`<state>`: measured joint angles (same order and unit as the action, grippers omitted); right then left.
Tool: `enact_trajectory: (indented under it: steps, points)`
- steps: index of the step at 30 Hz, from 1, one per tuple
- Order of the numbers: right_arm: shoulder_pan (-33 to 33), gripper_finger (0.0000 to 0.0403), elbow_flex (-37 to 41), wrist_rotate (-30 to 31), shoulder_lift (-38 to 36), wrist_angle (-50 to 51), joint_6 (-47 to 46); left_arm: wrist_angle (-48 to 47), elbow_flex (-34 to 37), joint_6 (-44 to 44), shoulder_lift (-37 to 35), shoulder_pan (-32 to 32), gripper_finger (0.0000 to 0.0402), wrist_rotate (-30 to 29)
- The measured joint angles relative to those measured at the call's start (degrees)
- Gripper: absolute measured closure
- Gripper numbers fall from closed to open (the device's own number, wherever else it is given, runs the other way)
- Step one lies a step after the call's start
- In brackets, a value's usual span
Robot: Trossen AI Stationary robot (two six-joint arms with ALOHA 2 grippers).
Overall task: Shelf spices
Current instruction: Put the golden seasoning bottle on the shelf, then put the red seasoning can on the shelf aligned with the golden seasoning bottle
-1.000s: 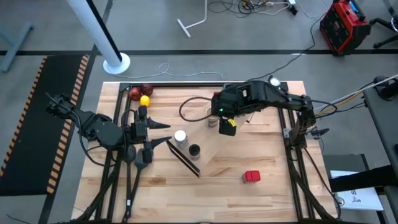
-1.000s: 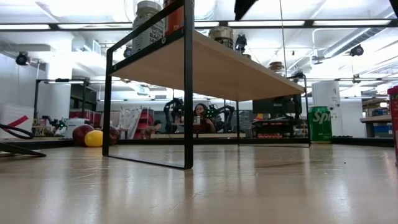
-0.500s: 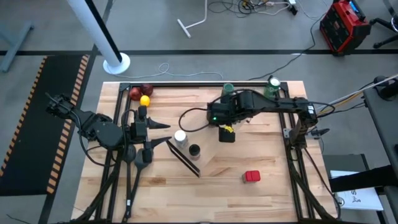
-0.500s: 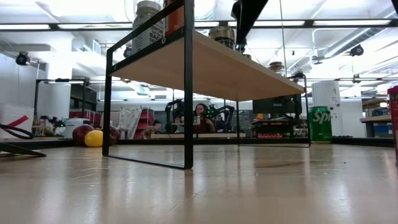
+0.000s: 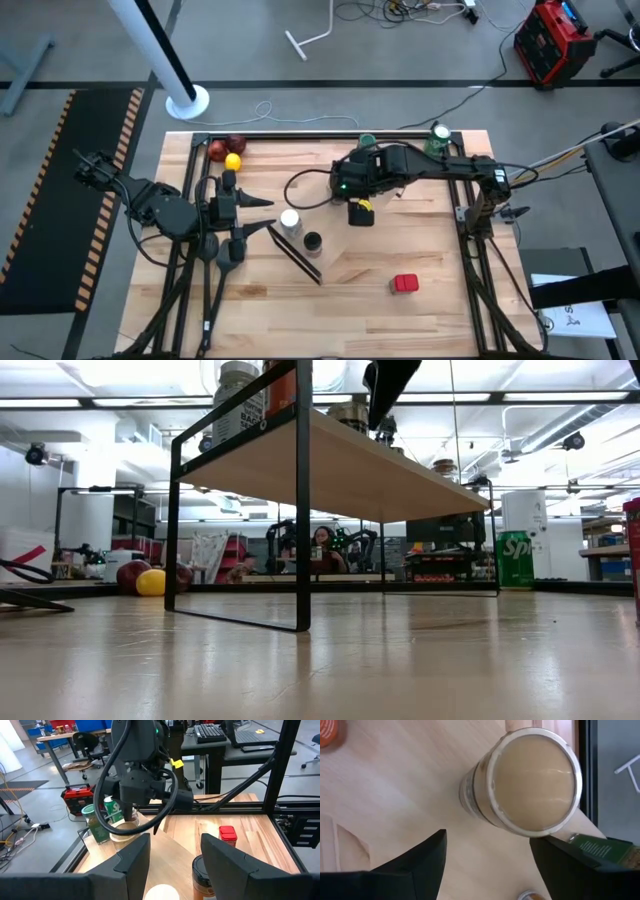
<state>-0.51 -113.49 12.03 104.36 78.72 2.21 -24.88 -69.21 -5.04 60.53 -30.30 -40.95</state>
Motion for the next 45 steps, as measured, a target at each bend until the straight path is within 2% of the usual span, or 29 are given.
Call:
enact_trajectory:
  steps: [6,12,17,21,25,30,35,40,45]
  points:
    - [-0.28,0.0130,0.00,0.14,0.00,0.49,-0.23,-0.02,0.00,0.00,0.00,0.00,0.0237,0.00]
    - [0.37,0.0126,0.02,-1.20,0.00,9.37,-7.89,-0.52,0.02,-0.25,0.00,-0.01,0.0237,0.00]
    - [4.72,0.0134,1.49,-6.00,-0.98,11.17,-13.48,-1.92,0.01,-1.37,0.00,0.00,0.0237,0.01]
    - [9.89,0.0143,2.48,-6.12,-3.12,11.27,-17.98,-1.90,0.02,-1.75,0.07,0.01,0.0237,0.00]
    - [15.95,0.0152,6.45,-4.94,-5.76,9.69,-25.90,-1.86,0.02,-1.97,0.14,0.01,0.0237,0.02]
    - [25.34,0.0158,15.01,-2.54,-9.35,7.60,-36.60,-1.70,0.02,-1.99,0.15,0.00,0.0237,0.02]
    - [32.94,0.0149,24.01,-0.75,-11.14,-0.24,-45.03,-1.25,0.02,-2.14,0.15,0.00,0.0237,0.02]
    - [37.68,0.0129,30.56,-0.24,-11.24,-9.29,-50.75,-1.23,0.02,-2.14,0.15,-0.01,0.0237,0.02]
    - [39.96,0.0102,34.40,-0.28,-10.40,-9.71,-52.67,-1.27,0.02,-2.05,0.17,0.00,0.0237,0.02]
